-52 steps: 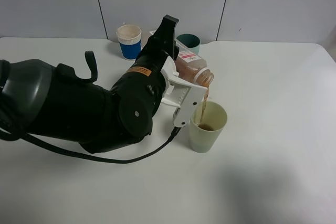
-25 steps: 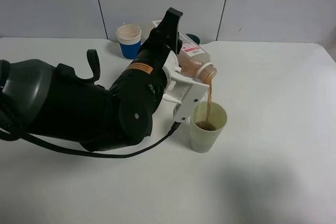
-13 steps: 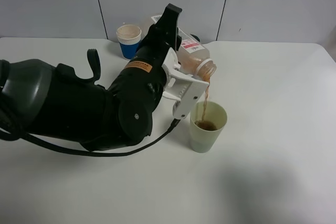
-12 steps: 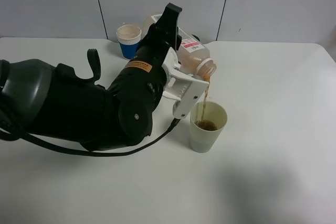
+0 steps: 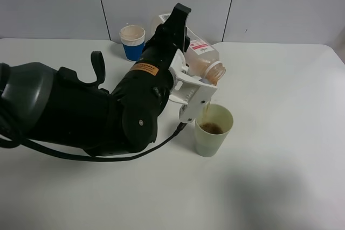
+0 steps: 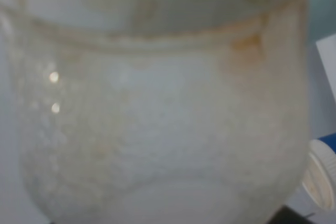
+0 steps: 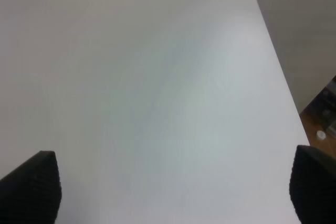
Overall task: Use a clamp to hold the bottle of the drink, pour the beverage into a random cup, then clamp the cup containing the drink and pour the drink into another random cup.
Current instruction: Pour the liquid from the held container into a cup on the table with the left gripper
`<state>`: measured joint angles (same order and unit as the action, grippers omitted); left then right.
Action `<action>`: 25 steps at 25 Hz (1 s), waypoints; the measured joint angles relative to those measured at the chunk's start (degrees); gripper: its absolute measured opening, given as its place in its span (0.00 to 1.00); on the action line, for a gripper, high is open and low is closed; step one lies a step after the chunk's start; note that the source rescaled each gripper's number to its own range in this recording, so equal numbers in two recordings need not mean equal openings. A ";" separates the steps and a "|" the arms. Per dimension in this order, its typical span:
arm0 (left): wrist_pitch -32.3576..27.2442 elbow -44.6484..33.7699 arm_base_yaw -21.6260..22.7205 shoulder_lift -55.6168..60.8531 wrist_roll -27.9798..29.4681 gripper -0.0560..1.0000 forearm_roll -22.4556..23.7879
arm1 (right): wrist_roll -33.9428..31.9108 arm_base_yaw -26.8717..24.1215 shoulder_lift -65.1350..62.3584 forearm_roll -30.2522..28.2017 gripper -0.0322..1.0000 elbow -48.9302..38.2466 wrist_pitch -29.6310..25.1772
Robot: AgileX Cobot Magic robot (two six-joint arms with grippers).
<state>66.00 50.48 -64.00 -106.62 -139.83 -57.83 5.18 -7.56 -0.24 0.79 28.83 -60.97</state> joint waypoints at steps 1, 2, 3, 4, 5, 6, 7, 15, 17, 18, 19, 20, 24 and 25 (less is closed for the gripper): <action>0.07 0.00 0.00 0.00 0.00 0.05 0.30 | 0.00 0.00 0.00 0.00 0.61 0.00 0.00; 0.21 0.00 0.00 0.00 0.00 0.05 0.41 | 0.00 0.00 0.00 0.00 0.61 0.00 0.00; 0.29 0.00 0.00 0.00 0.00 0.05 0.62 | 0.00 0.00 0.00 0.00 0.61 0.00 0.00; 0.34 0.00 0.00 0.00 0.00 0.05 0.82 | 0.00 0.00 0.00 0.00 0.61 0.00 0.00; 0.34 0.00 0.00 0.00 0.00 0.05 0.98 | 0.00 0.00 0.00 0.00 0.61 0.00 0.00; 0.34 0.00 0.00 0.00 0.00 0.05 1.27 | 0.00 0.00 0.00 0.00 0.61 0.00 0.00; 0.34 0.00 0.00 0.00 0.00 0.05 1.50 | 0.00 0.00 0.00 0.00 0.61 0.00 0.00; 0.34 0.00 0.00 0.00 0.00 0.05 2.17 | 0.00 0.00 0.00 0.00 0.61 0.00 0.00; 0.34 0.00 0.00 0.00 0.11 0.05 2.05 | 0.00 0.00 0.00 0.00 0.61 0.00 0.00; 0.14 0.00 0.00 0.00 0.45 0.05 1.80 | 0.00 0.00 0.00 0.00 0.61 0.00 0.00; -0.16 0.00 0.00 0.00 1.11 0.05 1.39 | 0.00 0.00 0.00 0.00 0.61 0.00 0.00; -0.58 0.00 0.00 0.00 1.99 0.05 0.99 | 0.00 0.00 0.00 0.00 0.61 0.00 0.00; -3.43 0.00 0.00 0.00 6.28 0.05 -1.82 | 0.00 0.00 0.00 0.00 0.61 0.00 0.00; -4.58 0.00 0.00 0.00 7.55 0.05 -2.77 | 0.00 0.00 0.00 0.00 0.61 0.00 0.00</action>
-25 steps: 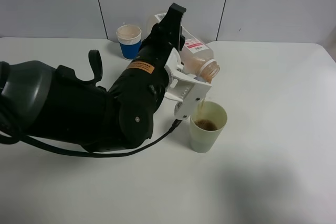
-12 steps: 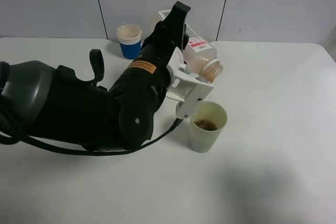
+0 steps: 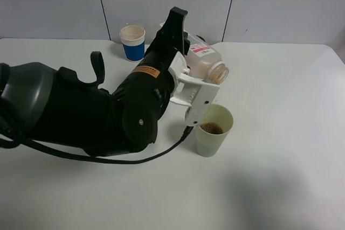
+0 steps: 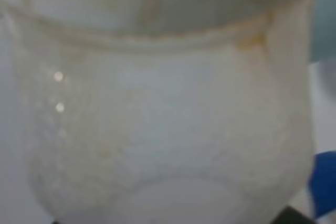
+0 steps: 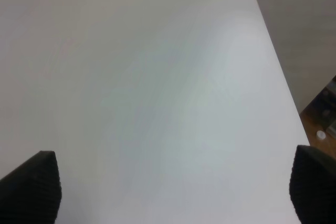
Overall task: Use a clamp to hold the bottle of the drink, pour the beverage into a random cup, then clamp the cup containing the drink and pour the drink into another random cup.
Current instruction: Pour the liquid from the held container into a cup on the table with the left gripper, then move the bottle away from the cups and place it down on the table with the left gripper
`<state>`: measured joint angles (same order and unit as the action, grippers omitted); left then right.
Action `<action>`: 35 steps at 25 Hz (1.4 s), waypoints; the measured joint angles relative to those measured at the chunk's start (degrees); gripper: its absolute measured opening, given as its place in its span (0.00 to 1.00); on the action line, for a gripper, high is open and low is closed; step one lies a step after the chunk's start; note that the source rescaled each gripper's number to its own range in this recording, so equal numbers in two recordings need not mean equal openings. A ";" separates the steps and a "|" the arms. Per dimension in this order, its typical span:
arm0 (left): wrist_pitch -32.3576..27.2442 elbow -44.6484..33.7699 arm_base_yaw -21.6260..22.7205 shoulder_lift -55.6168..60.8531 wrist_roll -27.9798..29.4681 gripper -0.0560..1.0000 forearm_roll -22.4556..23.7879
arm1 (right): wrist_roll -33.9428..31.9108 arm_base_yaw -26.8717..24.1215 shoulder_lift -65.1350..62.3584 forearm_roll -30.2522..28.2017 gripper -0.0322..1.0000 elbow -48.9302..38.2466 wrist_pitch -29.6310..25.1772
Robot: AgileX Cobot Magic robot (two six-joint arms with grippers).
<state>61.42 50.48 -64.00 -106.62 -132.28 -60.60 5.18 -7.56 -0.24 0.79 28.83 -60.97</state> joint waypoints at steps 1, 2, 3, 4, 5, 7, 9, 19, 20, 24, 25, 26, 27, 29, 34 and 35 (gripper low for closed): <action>-1.19 0.00 0.00 0.00 1.33 0.05 -1.00 | 0.00 0.00 0.00 0.00 0.61 0.00 0.00; -2.23 0.00 0.00 0.00 2.58 0.05 -1.88 | 0.00 0.00 0.00 0.00 0.61 0.00 0.00; -3.64 0.00 0.00 0.00 3.53 0.05 -2.87 | 0.00 0.00 0.00 0.00 0.61 0.00 0.00; -5.06 0.00 0.00 0.00 4.62 0.05 -3.78 | 0.00 0.00 0.00 0.00 0.61 0.00 0.00; -6.48 0.00 0.07 0.00 5.70 0.05 -4.42 | 0.00 0.00 0.00 0.00 0.61 0.00 0.00; -9.20 0.00 0.74 0.00 7.46 0.05 -5.56 | 0.00 0.00 0.00 0.00 0.61 0.00 0.00; -12.08 0.00 1.67 0.07 9.64 0.05 -6.04 | 0.00 0.00 0.00 0.00 0.61 0.00 0.00; -29.03 -0.06 10.01 6.81 30.27 0.05 0.90 | 0.00 0.00 0.00 0.00 0.61 0.00 0.00; -30.76 -0.37 11.23 7.56 34.21 0.05 3.26 | 0.00 0.00 0.00 0.00 0.61 0.00 0.00; -36.99 -2.46 16.21 11.21 53.47 0.05 17.64 | 0.00 0.00 0.00 0.00 0.61 0.00 0.00; -37.89 -2.97 17.35 12.21 59.59 0.05 21.91 | 0.00 0.00 0.00 0.00 0.61 0.00 0.00; -38.79 -3.60 18.76 13.21 65.79 0.05 26.20 | 0.00 0.00 0.00 0.00 0.61 0.00 0.00; -39.55 -4.21 20.20 14.09 72.00 0.05 29.82 | 0.00 0.00 0.00 0.00 0.61 0.00 0.00; -40.68 -5.32 22.93 16.16 83.06 0.05 38.48 | 0.00 0.00 0.00 0.00 0.61 0.00 0.00; -41.78 -8.21 30.37 20.90 109.87 0.05 57.54 | 0.00 0.00 0.00 0.00 0.61 0.00 0.00; -41.79 -8.94 31.94 21.56 114.11 0.05 61.13 | 0.00 0.00 0.00 0.00 0.61 0.00 0.00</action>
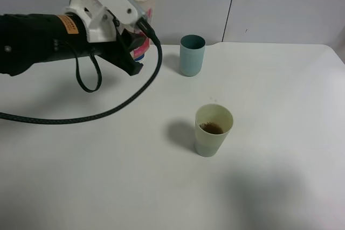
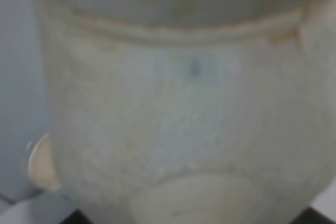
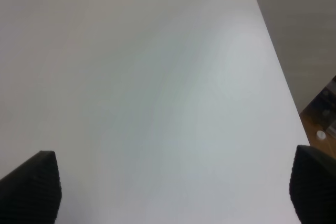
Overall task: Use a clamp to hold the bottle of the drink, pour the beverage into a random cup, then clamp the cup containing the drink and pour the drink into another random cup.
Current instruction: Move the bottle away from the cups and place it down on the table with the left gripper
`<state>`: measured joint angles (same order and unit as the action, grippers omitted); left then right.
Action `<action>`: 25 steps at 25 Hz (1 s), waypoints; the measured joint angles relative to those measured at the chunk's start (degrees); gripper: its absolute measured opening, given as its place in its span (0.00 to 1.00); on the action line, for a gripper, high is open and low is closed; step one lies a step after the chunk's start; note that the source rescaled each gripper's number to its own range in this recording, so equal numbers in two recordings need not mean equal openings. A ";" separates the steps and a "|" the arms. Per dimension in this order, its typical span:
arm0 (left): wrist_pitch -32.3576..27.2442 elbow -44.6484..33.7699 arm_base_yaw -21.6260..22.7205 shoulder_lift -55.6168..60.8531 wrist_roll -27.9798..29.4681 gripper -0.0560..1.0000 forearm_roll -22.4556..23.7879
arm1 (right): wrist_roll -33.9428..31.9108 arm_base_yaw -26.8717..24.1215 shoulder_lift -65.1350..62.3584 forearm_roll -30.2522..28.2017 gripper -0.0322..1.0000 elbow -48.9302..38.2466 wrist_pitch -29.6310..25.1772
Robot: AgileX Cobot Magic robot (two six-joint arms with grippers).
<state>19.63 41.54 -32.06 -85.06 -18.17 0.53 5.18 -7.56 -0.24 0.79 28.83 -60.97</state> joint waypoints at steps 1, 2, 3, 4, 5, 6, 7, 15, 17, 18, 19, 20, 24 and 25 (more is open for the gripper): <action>-0.05 -0.63 1.31 0.72 4.80 0.05 3.33 | 0.00 0.00 0.00 0.00 0.61 0.00 0.00; -0.05 -1.41 2.89 1.35 9.31 0.05 6.38 | 0.00 0.00 0.00 0.00 0.61 0.00 0.00; -0.05 -2.20 4.41 1.74 13.38 0.05 8.66 | 0.00 0.00 0.00 0.00 0.61 0.00 0.00; 0.01 -2.86 5.67 2.17 16.41 0.05 11.07 | 0.00 0.00 0.00 0.00 0.61 0.00 0.00; 0.29 -3.71 7.20 2.43 19.59 0.05 13.10 | 0.00 0.00 0.00 0.00 0.61 0.00 0.00; 0.86 -4.60 8.64 2.59 22.24 0.05 14.49 | 0.00 0.00 0.00 0.00 0.61 0.00 0.00; 1.51 -5.61 9.97 2.65 24.01 0.05 15.78 | 0.00 0.00 0.00 0.00 0.61 0.00 0.00; 11.90 -13.84 16.89 2.78 27.83 0.05 17.53 | 0.00 0.00 0.00 0.00 0.61 0.00 0.00; 14.16 -15.57 18.52 2.78 27.83 0.05 17.59 | 0.00 0.00 0.00 0.00 0.61 0.00 0.00; 15.04 -16.33 19.18 2.70 27.83 0.05 17.63 | 0.00 0.00 0.00 0.00 0.61 0.00 0.00; 15.93 -16.86 19.94 2.29 27.83 0.05 17.63 | 0.00 0.00 0.00 0.00 0.61 0.00 0.00; 16.62 -17.37 20.62 1.85 27.83 0.05 17.63 | 0.00 0.00 0.00 0.00 0.61 0.00 0.00; 17.78 -18.29 22.71 -1.18 27.83 0.05 19.48 | 0.00 0.00 0.00 0.00 0.61 0.00 0.00; 18.02 -18.29 23.24 -2.01 27.83 0.05 20.65 | 0.00 0.00 0.00 0.00 0.61 0.00 0.00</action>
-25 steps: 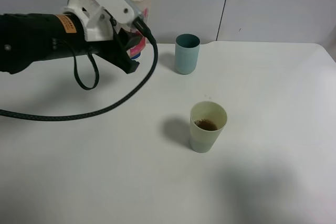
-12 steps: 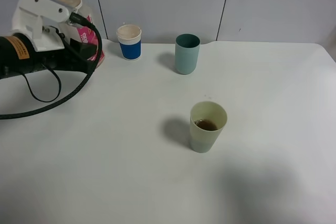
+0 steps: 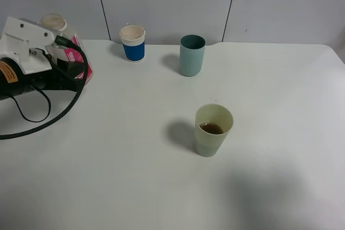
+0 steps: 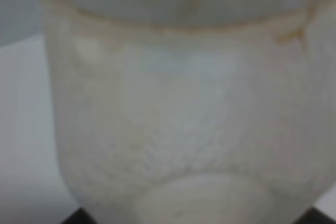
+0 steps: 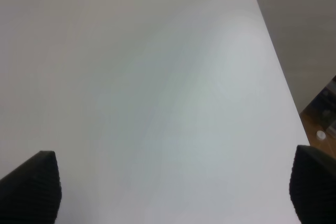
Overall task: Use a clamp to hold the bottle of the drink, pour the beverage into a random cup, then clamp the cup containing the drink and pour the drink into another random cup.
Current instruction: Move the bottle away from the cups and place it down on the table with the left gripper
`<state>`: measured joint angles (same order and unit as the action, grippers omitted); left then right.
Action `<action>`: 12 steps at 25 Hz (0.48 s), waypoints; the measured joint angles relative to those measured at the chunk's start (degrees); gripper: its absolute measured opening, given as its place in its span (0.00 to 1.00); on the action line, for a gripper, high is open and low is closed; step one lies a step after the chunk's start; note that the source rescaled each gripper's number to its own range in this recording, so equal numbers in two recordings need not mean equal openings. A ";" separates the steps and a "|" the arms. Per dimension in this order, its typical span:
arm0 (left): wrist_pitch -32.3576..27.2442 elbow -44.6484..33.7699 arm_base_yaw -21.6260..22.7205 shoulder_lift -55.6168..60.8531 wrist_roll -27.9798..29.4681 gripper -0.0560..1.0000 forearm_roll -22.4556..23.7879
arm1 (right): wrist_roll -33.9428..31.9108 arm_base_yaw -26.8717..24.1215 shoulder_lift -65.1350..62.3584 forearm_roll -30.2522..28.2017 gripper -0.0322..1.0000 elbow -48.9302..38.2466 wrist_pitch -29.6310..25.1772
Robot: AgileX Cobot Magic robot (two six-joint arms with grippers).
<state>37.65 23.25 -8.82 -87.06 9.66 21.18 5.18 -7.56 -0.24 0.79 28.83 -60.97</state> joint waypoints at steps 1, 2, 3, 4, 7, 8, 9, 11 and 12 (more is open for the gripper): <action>0.42 0.00 0.42 -1.03 0.00 0.05 1.21 | 0.00 0.00 0.00 0.00 0.61 0.00 0.00; 1.22 0.00 0.90 -2.09 0.00 0.05 2.49 | 0.00 0.00 0.00 0.00 0.61 0.00 0.00; 1.99 0.00 1.25 -2.95 0.00 0.05 3.51 | 0.00 0.00 0.00 0.00 0.61 0.00 0.00; 3.11 0.00 1.41 -4.00 0.00 0.05 4.64 | 0.00 0.00 0.00 0.00 0.61 0.00 0.00; 6.46 0.00 1.53 -6.93 0.00 0.05 6.72 | 0.00 0.00 0.00 0.00 0.61 0.00 0.00; 7.64 0.00 1.53 -7.90 0.00 0.05 7.13 | 0.00 0.00 0.00 0.00 0.61 0.00 0.00; 8.51 0.00 1.53 -8.83 0.00 0.05 7.43 | 0.00 0.00 0.00 0.00 0.61 0.00 0.00; 9.41 0.00 1.53 -10.44 -0.38 0.05 7.63 | 0.00 0.00 0.00 0.00 0.61 0.00 0.00; 9.52 0.05 1.53 -11.30 -1.05 0.05 7.67 | 0.00 0.00 0.00 0.00 0.61 0.00 0.00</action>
<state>47.16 23.30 -7.29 -98.37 8.61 28.86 5.18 -7.56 -0.24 0.79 28.83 -60.97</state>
